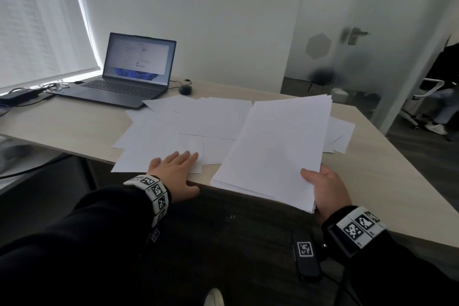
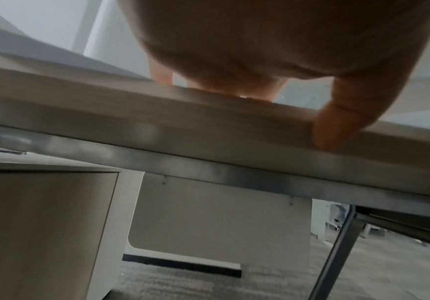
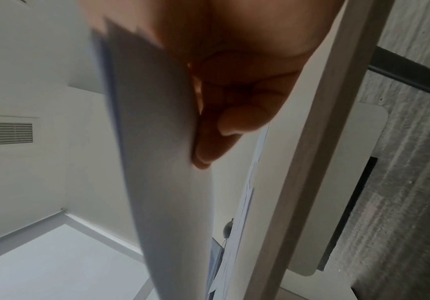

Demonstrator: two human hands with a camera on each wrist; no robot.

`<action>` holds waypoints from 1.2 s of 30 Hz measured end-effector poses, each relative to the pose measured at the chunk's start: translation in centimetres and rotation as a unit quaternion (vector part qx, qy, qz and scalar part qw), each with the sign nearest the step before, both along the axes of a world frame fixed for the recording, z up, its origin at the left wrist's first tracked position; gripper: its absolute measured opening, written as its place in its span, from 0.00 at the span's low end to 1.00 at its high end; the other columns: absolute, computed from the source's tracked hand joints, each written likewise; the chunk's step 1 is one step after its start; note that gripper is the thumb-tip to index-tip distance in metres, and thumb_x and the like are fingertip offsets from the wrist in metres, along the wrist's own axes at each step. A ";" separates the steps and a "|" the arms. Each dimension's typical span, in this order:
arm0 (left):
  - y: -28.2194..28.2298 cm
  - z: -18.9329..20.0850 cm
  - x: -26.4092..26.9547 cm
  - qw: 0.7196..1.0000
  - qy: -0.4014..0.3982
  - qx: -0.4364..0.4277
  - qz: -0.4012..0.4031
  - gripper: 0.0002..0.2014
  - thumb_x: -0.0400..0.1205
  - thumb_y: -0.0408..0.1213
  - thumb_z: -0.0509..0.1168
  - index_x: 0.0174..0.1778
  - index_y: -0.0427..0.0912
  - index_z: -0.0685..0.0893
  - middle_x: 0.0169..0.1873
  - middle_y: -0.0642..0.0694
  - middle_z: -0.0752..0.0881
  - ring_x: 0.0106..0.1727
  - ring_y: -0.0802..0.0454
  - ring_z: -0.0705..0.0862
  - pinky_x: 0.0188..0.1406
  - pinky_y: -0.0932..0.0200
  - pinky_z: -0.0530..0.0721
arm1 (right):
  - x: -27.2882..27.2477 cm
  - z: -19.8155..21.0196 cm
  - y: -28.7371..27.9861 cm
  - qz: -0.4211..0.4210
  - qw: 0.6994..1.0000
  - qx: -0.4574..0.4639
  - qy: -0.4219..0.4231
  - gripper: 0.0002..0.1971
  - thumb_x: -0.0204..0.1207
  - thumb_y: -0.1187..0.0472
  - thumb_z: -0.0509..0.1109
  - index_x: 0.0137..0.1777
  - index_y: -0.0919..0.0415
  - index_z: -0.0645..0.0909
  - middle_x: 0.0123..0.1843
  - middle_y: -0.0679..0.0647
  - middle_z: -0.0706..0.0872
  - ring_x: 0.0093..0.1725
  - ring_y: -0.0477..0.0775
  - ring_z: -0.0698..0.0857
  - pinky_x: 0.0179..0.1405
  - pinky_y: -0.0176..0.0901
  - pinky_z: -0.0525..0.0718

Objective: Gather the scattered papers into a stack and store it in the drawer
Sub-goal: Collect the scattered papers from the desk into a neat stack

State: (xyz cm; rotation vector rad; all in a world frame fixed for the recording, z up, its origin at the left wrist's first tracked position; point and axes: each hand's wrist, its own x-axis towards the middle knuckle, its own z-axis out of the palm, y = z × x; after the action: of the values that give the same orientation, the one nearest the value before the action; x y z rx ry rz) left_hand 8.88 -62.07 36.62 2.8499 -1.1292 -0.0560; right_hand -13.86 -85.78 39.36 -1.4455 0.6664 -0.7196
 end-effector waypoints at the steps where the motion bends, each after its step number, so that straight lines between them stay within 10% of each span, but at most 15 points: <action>1: 0.2 -0.1 -0.1 1.000 -0.007 -0.009 0.002 0.46 0.69 0.64 0.57 0.84 0.60 0.46 0.85 0.57 0.54 0.85 0.53 0.51 0.81 0.40 0.51 | 0.4 0.0 -0.2 -0.008 1.000 -0.001 -0.005 0.12 0.81 0.72 0.65 0.47 0.57 0.87 0.44 0.56 0.93 0.38 0.55 0.92 0.40 0.46 0.85; 6: 2.7 -1.0 -1.3 0.996 -0.068 -0.050 0.000 0.36 0.76 0.61 0.56 0.82 0.59 0.58 0.79 0.60 0.67 0.80 0.53 0.62 0.76 0.41 0.59 | 1.6 -0.3 -1.4 -0.062 0.998 0.020 -0.024 0.07 0.80 0.71 0.66 0.50 0.63 0.85 0.43 0.57 0.89 0.35 0.55 0.87 0.30 0.36 0.84; 11: 5.6 -1.7 -1.3 0.991 -0.085 -0.105 -0.016 0.21 0.82 0.48 0.60 0.72 0.65 0.74 0.71 0.64 0.77 0.73 0.52 0.72 0.68 0.46 0.67 | 2.7 -1.5 -2.6 -0.102 0.992 0.063 -0.029 0.04 0.71 0.63 0.71 0.43 0.59 0.87 0.52 0.63 0.91 0.48 0.65 0.89 0.54 0.62 0.85; 16: 7.1 -0.5 -0.2 0.987 -0.062 -0.150 0.018 0.20 0.82 0.56 0.50 0.64 0.64 0.82 0.64 0.64 0.83 0.69 0.54 0.78 0.65 0.51 0.67 | 2.9 -1.2 -2.4 -0.038 0.999 0.002 0.017 0.06 0.76 0.67 0.69 0.44 0.58 0.86 0.46 0.58 0.91 0.48 0.65 0.88 0.56 0.58 0.84; 28: 5.4 -0.6 -0.7 0.998 -0.061 -0.035 -0.001 0.37 0.77 0.49 0.61 0.82 0.65 0.53 0.83 0.63 0.59 0.83 0.56 0.57 0.78 0.46 0.58 | 2.6 -1.9 -3.2 -0.068 0.997 0.032 -0.014 0.07 0.75 0.68 0.69 0.50 0.62 0.87 0.52 0.64 0.90 0.48 0.64 0.88 0.57 0.59 0.83; 36: 3.8 0.4 -0.2 0.996 -0.086 -0.016 0.010 0.30 0.76 0.43 0.61 0.75 0.64 0.68 0.75 0.64 0.72 0.74 0.53 0.71 0.70 0.49 0.66 | 2.6 -2.1 -3.3 -0.048 0.999 0.012 -0.013 0.09 0.78 0.72 0.66 0.49 0.63 0.87 0.45 0.60 0.90 0.43 0.62 0.87 0.53 0.54 0.83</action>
State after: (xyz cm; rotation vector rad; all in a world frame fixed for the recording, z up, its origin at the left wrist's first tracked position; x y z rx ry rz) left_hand 8.71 -58.23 37.02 2.8828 -1.1186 0.2093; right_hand -11.30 -89.11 37.29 -1.3872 0.7264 -0.8017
